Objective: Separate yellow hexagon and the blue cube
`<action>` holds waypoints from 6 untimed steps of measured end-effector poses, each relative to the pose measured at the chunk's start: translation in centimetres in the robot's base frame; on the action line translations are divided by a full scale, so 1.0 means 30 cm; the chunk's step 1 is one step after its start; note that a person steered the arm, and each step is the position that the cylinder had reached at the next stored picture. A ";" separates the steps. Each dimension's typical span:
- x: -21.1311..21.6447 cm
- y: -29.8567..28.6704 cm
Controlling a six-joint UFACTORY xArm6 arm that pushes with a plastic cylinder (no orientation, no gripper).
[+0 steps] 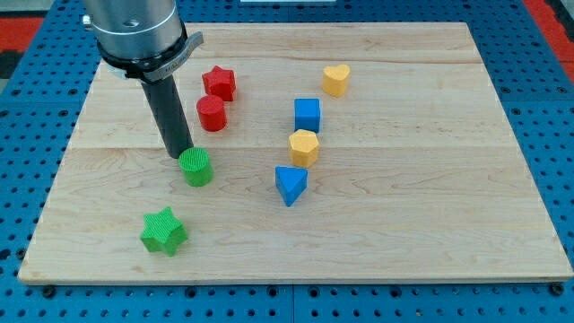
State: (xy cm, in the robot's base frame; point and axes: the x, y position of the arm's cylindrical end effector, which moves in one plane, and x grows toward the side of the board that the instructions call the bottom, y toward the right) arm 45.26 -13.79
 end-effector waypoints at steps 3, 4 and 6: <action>-0.078 0.341; -0.102 0.495; -0.098 0.637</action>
